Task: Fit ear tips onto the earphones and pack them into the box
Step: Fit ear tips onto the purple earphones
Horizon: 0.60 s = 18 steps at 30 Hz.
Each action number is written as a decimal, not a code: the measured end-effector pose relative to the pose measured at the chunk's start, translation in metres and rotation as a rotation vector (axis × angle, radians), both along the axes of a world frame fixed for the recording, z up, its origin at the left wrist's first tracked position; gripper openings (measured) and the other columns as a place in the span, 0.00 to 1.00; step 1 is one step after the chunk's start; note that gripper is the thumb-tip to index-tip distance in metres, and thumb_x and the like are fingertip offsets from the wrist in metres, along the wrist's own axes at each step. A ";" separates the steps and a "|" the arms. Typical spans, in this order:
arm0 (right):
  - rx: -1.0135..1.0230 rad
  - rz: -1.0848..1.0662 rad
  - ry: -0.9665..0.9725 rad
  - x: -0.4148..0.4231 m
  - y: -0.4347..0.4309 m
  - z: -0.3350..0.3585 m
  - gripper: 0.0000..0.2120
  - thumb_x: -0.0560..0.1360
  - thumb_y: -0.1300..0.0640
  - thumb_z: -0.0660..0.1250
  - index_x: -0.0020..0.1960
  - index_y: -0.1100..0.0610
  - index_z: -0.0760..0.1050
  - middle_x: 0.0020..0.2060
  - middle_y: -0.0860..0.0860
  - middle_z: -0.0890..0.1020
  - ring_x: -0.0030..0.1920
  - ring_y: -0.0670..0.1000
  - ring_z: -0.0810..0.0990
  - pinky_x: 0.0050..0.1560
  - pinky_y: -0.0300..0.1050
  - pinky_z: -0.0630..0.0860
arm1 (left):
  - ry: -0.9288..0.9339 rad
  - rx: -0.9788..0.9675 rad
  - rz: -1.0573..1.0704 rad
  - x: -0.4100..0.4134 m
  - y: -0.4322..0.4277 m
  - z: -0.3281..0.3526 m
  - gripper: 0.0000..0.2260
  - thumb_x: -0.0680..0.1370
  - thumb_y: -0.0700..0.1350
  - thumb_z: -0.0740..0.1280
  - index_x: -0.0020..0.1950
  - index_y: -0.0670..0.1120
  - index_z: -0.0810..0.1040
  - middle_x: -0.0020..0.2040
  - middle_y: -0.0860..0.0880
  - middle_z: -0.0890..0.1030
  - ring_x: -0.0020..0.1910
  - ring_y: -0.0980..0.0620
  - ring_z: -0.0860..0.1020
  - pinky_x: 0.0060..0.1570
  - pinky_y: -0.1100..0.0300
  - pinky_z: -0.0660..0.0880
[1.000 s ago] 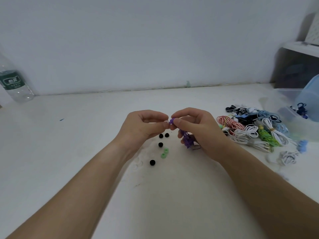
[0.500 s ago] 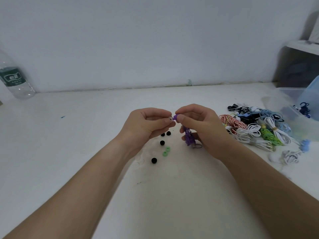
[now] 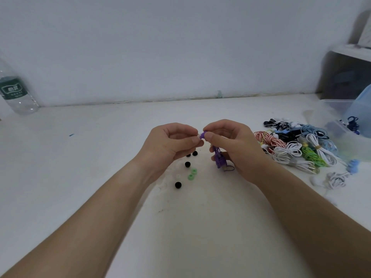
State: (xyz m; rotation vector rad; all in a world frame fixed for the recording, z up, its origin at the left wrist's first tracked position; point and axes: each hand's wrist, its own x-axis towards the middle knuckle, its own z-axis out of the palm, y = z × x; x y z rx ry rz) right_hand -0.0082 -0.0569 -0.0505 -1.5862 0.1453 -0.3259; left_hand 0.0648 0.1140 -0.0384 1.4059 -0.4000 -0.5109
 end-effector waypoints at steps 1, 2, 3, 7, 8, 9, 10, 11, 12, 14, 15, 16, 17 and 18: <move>-0.001 -0.006 0.006 0.000 0.000 0.000 0.02 0.75 0.59 0.73 0.47 0.53 0.83 0.44 0.54 0.84 0.35 0.51 0.80 0.42 0.57 0.80 | -0.001 -0.001 -0.003 0.000 0.000 0.000 0.07 0.74 0.33 0.73 0.51 0.40 0.82 0.48 0.41 0.86 0.51 0.44 0.86 0.47 0.61 0.81; -0.004 -0.010 0.014 0.000 0.000 0.000 0.02 0.75 0.58 0.73 0.47 0.53 0.83 0.45 0.55 0.84 0.35 0.51 0.80 0.42 0.59 0.79 | -0.001 0.000 -0.006 0.001 0.000 0.000 0.07 0.75 0.33 0.72 0.51 0.40 0.82 0.48 0.41 0.86 0.51 0.44 0.86 0.47 0.61 0.81; -0.005 -0.011 0.023 0.000 0.000 0.000 0.02 0.75 0.58 0.73 0.47 0.52 0.83 0.46 0.56 0.84 0.35 0.52 0.80 0.42 0.60 0.78 | -0.002 0.002 -0.009 0.001 0.000 0.000 0.06 0.75 0.33 0.72 0.51 0.40 0.82 0.48 0.41 0.86 0.51 0.44 0.86 0.47 0.61 0.80; 0.001 0.000 0.041 -0.001 0.001 0.000 0.02 0.76 0.58 0.73 0.47 0.52 0.83 0.45 0.55 0.84 0.35 0.51 0.80 0.42 0.58 0.77 | -0.004 0.013 -0.018 0.001 0.000 -0.001 0.06 0.76 0.33 0.71 0.51 0.41 0.82 0.46 0.43 0.86 0.48 0.46 0.86 0.45 0.62 0.80; 0.006 0.002 0.039 -0.001 0.000 0.000 0.02 0.76 0.59 0.72 0.48 0.53 0.83 0.43 0.54 0.84 0.35 0.50 0.80 0.41 0.56 0.78 | -0.005 0.016 -0.021 0.001 0.001 0.000 0.06 0.76 0.33 0.71 0.51 0.41 0.82 0.45 0.43 0.86 0.47 0.46 0.86 0.44 0.62 0.80; 0.012 0.007 0.034 -0.002 0.000 0.001 0.03 0.77 0.60 0.71 0.48 0.54 0.83 0.42 0.52 0.84 0.35 0.50 0.79 0.40 0.53 0.78 | -0.009 0.020 -0.026 0.001 0.001 0.000 0.06 0.76 0.33 0.71 0.50 0.41 0.82 0.45 0.44 0.86 0.46 0.47 0.86 0.44 0.62 0.80; 0.018 0.014 0.030 -0.002 0.000 0.001 0.03 0.77 0.62 0.71 0.49 0.55 0.83 0.41 0.52 0.84 0.35 0.49 0.79 0.38 0.50 0.79 | -0.015 0.024 -0.034 0.001 0.001 -0.001 0.06 0.76 0.33 0.71 0.50 0.41 0.82 0.45 0.44 0.86 0.46 0.47 0.86 0.44 0.62 0.80; 0.023 0.026 0.028 -0.002 -0.001 0.002 0.04 0.78 0.62 0.70 0.49 0.56 0.82 0.40 0.52 0.84 0.35 0.49 0.79 0.37 0.49 0.79 | -0.020 0.026 -0.043 0.001 0.001 -0.001 0.06 0.76 0.33 0.71 0.50 0.41 0.82 0.45 0.44 0.86 0.46 0.47 0.86 0.45 0.62 0.80; 0.028 0.039 0.029 -0.003 -0.002 0.002 0.04 0.78 0.63 0.69 0.50 0.57 0.83 0.40 0.52 0.84 0.35 0.49 0.78 0.36 0.47 0.79 | -0.024 0.027 -0.051 0.001 0.000 -0.001 0.05 0.76 0.33 0.71 0.50 0.42 0.82 0.45 0.44 0.86 0.46 0.48 0.85 0.45 0.62 0.80; 0.038 0.065 0.035 -0.003 -0.003 0.002 0.05 0.78 0.63 0.69 0.50 0.57 0.83 0.40 0.52 0.84 0.35 0.49 0.78 0.35 0.45 0.78 | -0.033 0.029 -0.064 0.001 0.000 0.000 0.05 0.76 0.33 0.71 0.49 0.42 0.82 0.45 0.43 0.86 0.45 0.48 0.85 0.45 0.61 0.80; 0.042 0.075 0.039 -0.003 -0.003 0.002 0.05 0.78 0.63 0.68 0.50 0.57 0.83 0.40 0.52 0.84 0.36 0.49 0.78 0.36 0.44 0.78 | -0.038 0.031 -0.069 0.000 0.000 0.000 0.05 0.76 0.33 0.71 0.48 0.42 0.82 0.46 0.43 0.86 0.45 0.48 0.85 0.45 0.61 0.80; 0.047 0.083 0.043 -0.003 -0.004 0.002 0.06 0.78 0.63 0.68 0.49 0.56 0.83 0.40 0.52 0.84 0.36 0.49 0.78 0.36 0.44 0.78 | -0.041 0.033 -0.076 0.000 0.001 0.000 0.05 0.76 0.33 0.71 0.48 0.43 0.82 0.46 0.43 0.86 0.45 0.48 0.85 0.45 0.61 0.80; 0.054 0.093 0.048 -0.003 -0.004 0.002 0.06 0.78 0.63 0.68 0.49 0.56 0.84 0.41 0.52 0.84 0.36 0.49 0.77 0.36 0.45 0.78 | -0.044 0.035 -0.086 0.000 0.001 0.000 0.05 0.76 0.33 0.71 0.48 0.42 0.82 0.47 0.43 0.86 0.45 0.48 0.85 0.45 0.61 0.80; 0.061 0.105 0.054 -0.003 -0.004 0.002 0.06 0.78 0.62 0.69 0.48 0.55 0.84 0.41 0.52 0.84 0.37 0.49 0.77 0.37 0.46 0.78 | -0.046 0.038 -0.097 0.001 0.001 -0.001 0.05 0.76 0.33 0.71 0.48 0.42 0.82 0.48 0.42 0.86 0.46 0.47 0.85 0.45 0.61 0.80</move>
